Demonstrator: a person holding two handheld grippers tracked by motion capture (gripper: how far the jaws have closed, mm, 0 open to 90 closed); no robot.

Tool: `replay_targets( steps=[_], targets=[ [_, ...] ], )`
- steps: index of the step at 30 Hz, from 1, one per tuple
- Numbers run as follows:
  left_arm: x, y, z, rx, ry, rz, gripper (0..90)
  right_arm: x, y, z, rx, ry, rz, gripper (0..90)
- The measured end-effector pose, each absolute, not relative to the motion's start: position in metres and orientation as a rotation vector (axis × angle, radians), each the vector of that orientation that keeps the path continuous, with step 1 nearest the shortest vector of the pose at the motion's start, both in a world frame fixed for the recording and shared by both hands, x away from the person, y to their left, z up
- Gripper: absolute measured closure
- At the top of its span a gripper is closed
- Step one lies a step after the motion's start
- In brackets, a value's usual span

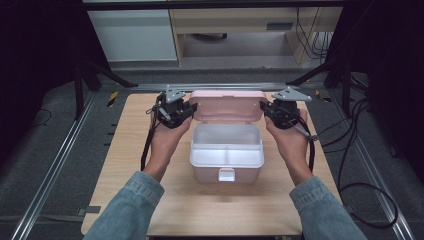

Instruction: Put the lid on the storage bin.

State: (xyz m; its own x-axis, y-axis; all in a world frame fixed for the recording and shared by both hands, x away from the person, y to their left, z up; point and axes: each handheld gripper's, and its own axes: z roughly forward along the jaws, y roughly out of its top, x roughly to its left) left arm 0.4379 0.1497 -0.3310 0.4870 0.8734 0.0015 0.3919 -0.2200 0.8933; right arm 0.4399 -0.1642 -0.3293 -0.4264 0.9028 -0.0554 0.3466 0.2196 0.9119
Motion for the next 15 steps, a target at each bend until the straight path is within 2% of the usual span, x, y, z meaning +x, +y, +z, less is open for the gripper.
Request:
replay_targets(
  steps=[5, 15],
  targets=[
    [0.42, 0.16, -0.347, 1.785, 1.051, 0.585, 52.8, 0.423, -0.17, -0.336, 1.13, 1.909, 1.221, 81.8],
    [0.399, 0.174, -0.367, 1.785, 1.003, 0.554, 47.3, 0.404, -0.181, -0.351, 1.117, 1.929, 1.327, 80.8]
  ],
)
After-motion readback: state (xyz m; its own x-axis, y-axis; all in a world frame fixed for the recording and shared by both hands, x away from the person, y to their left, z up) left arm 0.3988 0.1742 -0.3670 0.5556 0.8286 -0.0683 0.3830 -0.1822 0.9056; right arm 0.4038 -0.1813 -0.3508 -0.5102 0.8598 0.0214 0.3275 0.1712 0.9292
